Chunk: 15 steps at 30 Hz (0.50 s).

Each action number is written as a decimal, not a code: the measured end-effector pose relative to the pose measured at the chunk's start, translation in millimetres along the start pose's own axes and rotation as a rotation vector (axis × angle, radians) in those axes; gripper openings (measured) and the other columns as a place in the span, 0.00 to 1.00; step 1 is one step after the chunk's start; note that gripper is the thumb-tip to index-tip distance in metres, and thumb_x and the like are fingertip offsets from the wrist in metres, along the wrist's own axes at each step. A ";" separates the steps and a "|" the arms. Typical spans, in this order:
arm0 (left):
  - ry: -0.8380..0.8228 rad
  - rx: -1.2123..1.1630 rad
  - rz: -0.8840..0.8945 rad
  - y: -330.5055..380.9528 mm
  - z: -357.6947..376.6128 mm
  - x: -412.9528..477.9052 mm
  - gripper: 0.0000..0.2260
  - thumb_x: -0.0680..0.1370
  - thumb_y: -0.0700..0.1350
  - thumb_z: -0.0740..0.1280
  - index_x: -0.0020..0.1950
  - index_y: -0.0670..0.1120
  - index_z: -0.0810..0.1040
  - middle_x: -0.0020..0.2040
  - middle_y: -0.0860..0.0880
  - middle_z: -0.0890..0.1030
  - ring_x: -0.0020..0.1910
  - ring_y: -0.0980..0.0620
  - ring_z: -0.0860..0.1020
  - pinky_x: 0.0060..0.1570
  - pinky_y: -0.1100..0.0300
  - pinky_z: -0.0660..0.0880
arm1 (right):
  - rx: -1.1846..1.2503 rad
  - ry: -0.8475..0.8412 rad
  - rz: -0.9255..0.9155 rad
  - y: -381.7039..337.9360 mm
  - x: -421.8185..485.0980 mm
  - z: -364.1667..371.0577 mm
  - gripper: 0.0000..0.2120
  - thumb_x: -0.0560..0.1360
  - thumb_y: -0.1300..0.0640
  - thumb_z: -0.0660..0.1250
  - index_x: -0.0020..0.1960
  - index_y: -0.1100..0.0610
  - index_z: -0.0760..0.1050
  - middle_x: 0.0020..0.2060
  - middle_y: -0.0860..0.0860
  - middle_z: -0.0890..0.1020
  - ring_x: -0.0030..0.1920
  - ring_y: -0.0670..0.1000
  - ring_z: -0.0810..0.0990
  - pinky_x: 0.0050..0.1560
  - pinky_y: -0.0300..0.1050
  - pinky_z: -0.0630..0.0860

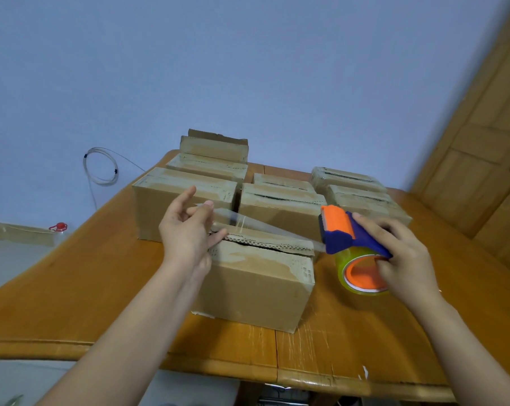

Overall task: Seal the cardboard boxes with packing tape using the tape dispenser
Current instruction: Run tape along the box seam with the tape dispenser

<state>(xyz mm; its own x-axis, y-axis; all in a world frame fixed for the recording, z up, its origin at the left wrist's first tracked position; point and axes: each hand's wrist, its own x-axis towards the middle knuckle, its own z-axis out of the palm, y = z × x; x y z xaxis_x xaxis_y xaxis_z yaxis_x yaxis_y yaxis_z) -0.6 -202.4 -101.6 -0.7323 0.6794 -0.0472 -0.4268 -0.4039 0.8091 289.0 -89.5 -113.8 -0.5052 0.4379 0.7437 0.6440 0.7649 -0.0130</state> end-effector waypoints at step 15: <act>-0.072 -0.012 -0.028 5.7 -5.9 0.5 0.23 0.76 0.32 0.68 0.68 0.49 0.71 0.34 0.50 0.73 0.40 0.56 0.80 0.42 0.49 0.82 | 0.098 -0.061 0.077 -8.2 -30.3 32.9 0.47 0.62 0.76 0.74 0.72 0.46 0.61 0.56 0.48 0.68 0.55 0.48 0.68 0.38 0.47 0.78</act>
<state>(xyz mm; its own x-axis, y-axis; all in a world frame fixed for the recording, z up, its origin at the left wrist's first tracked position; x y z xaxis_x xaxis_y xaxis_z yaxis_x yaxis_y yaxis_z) -6.5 -208.0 -100.5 -0.6803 0.7325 -0.0270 -0.4532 -0.3914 0.8009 280.1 -93.6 -158.2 -0.4918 0.5229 0.6962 0.6247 0.7689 -0.1362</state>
